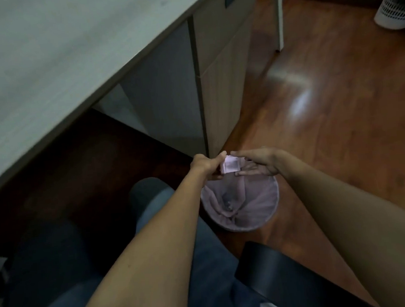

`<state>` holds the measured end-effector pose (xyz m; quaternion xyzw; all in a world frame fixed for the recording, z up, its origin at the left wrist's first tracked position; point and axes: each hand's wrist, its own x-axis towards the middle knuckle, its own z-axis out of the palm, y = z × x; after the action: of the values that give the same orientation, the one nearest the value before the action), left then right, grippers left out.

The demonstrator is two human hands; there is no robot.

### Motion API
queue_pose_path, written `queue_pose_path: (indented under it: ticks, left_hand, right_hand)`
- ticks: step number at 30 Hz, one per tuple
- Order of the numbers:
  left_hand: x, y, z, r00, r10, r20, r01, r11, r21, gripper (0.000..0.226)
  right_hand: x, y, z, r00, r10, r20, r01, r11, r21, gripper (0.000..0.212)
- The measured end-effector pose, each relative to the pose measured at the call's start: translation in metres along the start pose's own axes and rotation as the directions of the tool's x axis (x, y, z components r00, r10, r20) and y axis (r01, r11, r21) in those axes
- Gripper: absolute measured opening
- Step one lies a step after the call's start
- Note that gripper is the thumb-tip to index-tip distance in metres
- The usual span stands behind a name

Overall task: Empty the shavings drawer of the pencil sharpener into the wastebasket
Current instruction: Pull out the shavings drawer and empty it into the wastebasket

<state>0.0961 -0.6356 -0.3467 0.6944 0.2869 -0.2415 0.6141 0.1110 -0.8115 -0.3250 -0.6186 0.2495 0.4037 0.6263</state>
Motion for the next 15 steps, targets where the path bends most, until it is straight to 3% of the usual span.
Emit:
queue_pose_path:
  ticks: [9,12,15]
  left_hand:
    - [-0.004,0.016,0.007,1.000,-0.001,-0.031,0.003,0.999,0.043,0.071]
    - [-0.006,0.019,0.006,1.000,0.018,-0.006,-0.018,0.999,0.041,0.057]
    - [-0.009,0.017,0.001,0.996,0.074,0.046,-0.075,0.997,0.034,0.027]
  right_hand:
    - [0.001,-0.011,-0.002,0.999,0.020,-0.034,-0.021,1.000,-0.023,0.023]
    - [0.004,-0.011,-0.007,1.000,-0.004,0.001,0.004,1.000,-0.026,0.037]
    - [0.004,-0.012,-0.009,0.997,-0.073,0.020,0.073,0.997,0.003,0.052]
